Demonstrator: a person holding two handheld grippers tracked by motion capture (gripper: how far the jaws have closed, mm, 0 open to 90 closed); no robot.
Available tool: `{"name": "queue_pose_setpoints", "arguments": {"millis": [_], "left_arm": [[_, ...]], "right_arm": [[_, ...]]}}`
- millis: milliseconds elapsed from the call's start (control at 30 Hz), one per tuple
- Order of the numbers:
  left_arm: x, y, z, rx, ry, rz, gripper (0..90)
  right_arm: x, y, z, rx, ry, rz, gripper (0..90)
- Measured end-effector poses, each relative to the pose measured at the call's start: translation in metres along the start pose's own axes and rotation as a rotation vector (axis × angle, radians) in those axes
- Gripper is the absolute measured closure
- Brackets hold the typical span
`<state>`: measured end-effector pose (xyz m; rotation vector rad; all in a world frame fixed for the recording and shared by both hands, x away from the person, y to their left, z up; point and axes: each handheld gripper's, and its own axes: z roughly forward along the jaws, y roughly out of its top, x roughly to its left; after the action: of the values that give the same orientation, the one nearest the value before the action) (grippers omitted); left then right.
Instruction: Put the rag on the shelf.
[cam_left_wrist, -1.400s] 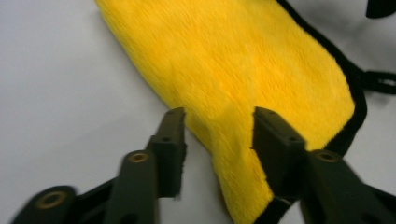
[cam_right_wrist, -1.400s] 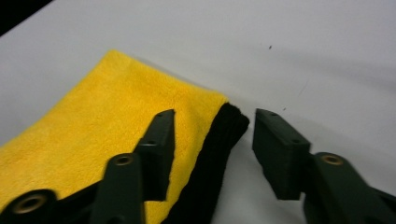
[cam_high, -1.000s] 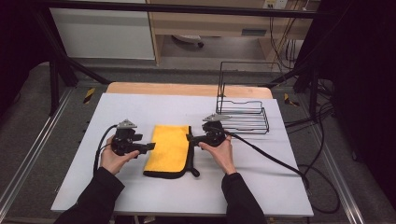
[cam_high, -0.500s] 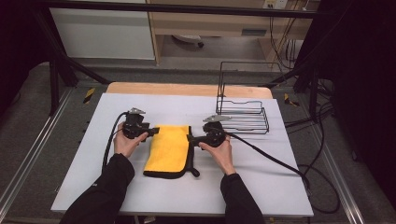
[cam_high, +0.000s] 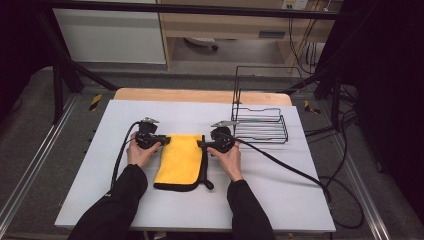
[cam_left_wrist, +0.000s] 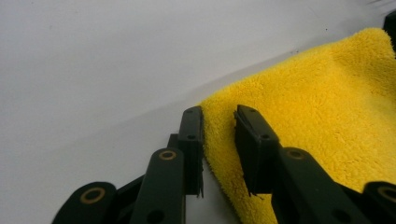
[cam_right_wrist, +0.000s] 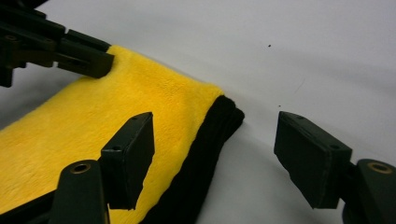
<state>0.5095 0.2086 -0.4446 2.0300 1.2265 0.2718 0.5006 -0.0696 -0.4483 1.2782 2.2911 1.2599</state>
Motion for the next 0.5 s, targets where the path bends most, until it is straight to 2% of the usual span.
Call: {"name": "queue_pose_setpoints", "arguments": {"millis": [33,67,167,300,400,500], "left_arm": [[-0.001,0.000,0.000,0.001,0.002,0.005,73.4],[-0.002,0.000,0.000,0.002,0.003,0.008,74.8],[-0.002,-0.001,0.001,0.001,0.006,0.028,75.7],[-0.002,-0.001,0.001,0.004,-0.003,0.010,77.0],[-0.004,-0.001,0.001,0.005,0.001,0.027,79.0],[-0.006,0.000,0.001,0.008,0.010,0.031,82.0]], "right_arm": [[0.000,0.000,0.000,0.000,0.000,0.000,32.9],[0.000,0.001,0.006,0.015,-0.006,-0.011,37.8],[-0.002,0.000,0.012,0.029,-0.008,0.019,44.7],[-0.001,0.000,0.015,0.030,0.025,0.035,54.5],[-0.001,0.000,0.015,0.035,0.036,0.050,58.5],[0.002,0.001,0.016,0.059,0.046,0.065,67.3]]}}
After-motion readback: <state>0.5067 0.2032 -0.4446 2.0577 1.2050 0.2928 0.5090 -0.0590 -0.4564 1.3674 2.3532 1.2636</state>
